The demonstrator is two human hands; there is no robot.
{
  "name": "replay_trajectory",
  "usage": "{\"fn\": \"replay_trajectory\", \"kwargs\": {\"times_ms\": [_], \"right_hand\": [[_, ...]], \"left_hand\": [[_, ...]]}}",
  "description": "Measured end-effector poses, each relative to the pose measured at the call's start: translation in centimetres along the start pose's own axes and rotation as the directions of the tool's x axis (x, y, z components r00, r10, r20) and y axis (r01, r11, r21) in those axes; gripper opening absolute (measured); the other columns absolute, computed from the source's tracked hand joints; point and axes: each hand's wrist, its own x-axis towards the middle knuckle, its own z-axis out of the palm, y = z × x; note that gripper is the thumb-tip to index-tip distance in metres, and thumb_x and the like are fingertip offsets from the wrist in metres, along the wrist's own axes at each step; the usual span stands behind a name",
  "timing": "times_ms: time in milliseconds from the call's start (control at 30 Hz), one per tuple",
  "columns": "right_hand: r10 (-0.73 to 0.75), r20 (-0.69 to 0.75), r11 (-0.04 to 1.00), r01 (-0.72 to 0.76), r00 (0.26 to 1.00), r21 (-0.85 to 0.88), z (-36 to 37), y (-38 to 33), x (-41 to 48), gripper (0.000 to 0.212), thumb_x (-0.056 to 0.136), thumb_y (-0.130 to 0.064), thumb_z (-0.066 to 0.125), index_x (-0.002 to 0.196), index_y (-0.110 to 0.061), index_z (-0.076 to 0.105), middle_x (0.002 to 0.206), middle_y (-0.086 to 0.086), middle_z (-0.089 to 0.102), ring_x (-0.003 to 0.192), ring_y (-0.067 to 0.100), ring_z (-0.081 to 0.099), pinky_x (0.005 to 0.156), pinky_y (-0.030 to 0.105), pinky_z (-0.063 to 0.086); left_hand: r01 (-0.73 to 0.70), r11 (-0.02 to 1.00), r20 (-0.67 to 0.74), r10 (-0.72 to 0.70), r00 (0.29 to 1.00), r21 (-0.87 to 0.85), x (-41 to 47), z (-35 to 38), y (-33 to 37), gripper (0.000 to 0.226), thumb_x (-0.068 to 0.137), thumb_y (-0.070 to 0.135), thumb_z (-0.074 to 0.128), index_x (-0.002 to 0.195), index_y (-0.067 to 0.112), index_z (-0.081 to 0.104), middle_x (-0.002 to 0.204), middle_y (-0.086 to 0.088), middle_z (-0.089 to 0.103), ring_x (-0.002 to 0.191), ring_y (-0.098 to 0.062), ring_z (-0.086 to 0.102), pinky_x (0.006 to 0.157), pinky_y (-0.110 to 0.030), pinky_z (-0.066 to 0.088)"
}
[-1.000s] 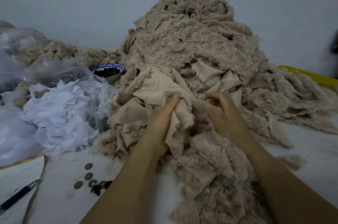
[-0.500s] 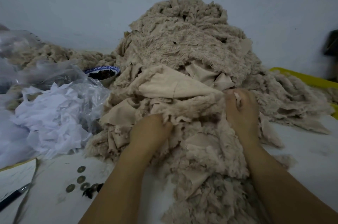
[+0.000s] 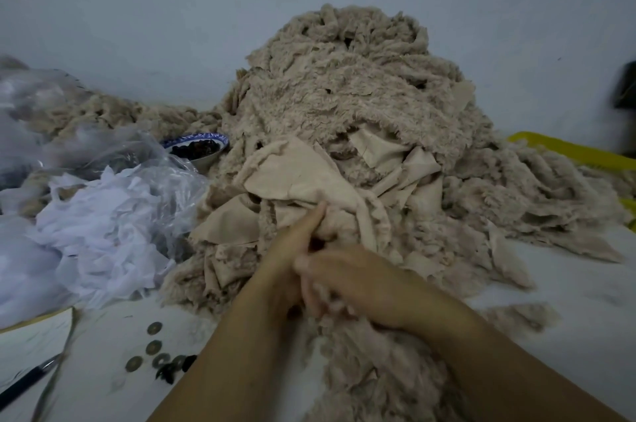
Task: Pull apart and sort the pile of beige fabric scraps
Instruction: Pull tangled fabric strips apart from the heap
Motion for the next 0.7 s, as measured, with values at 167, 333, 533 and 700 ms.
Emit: {"fn": "replay_trajectory", "kwargs": {"times_ms": [167,333,533,700], "right_hand": [[0.123,-0.427,0.992,-0.109,0.896,0.058,-3.0,3.0,-0.9,0.055,0.103,-0.033,0.048,0.051,-0.025,0.064,0.051,-0.014,0.061,0.044,-0.004,0.052,0.048,0.008,0.040],[0.021,-0.633,0.945,-0.222,0.774,-0.240,-5.0,7.2,-0.4,0.029,0.099,-0.045,0.049,0.089,-0.019,0.059,0.081,-0.016,0.058,0.070,-0.004,0.055,0.057,0.010,0.038],[0.095,-0.596,0.975,-0.194,0.797,-0.105,-4.2,7.3,0.3,0.042,0.088,-0.069,0.026,0.104,-0.042,0.054,0.100,-0.022,0.057,0.090,-0.007,0.053,0.069,0.015,0.035],[0.082,-0.576,0.983,-0.161,0.814,-0.087,-4.3,7.2,0.7,0.019,0.098,-0.046,0.051,0.087,-0.032,0.058,0.071,-0.021,0.058,0.062,-0.007,0.053,0.051,0.013,0.035]], "left_hand": [[-0.160,0.853,-0.048,0.157,0.986,-0.496,0.3,-1.5,0.7,0.042,0.104,0.032,0.040,0.129,0.007,0.063,0.124,-0.016,0.069,0.115,-0.030,0.067,0.100,-0.047,0.050],[-0.155,0.855,0.021,0.190,0.982,-0.495,0.4,-1.6,0.0,0.052,0.106,0.027,0.034,0.091,0.018,0.083,0.104,-0.010,0.077,0.096,-0.024,0.074,0.076,-0.038,0.062],[-0.141,0.917,0.075,0.181,0.981,-0.374,0.2,-1.0,-0.2,0.023,0.077,0.022,0.065,0.086,0.009,0.081,0.103,-0.015,0.075,0.091,-0.025,0.075,0.073,-0.037,0.061],[-0.046,0.958,0.132,0.086,0.987,-0.283,-0.2,-0.4,-0.6,0.023,0.073,0.010,0.064,0.086,0.000,0.080,0.101,-0.021,0.075,0.088,-0.028,0.075,0.068,-0.035,0.061]]}}
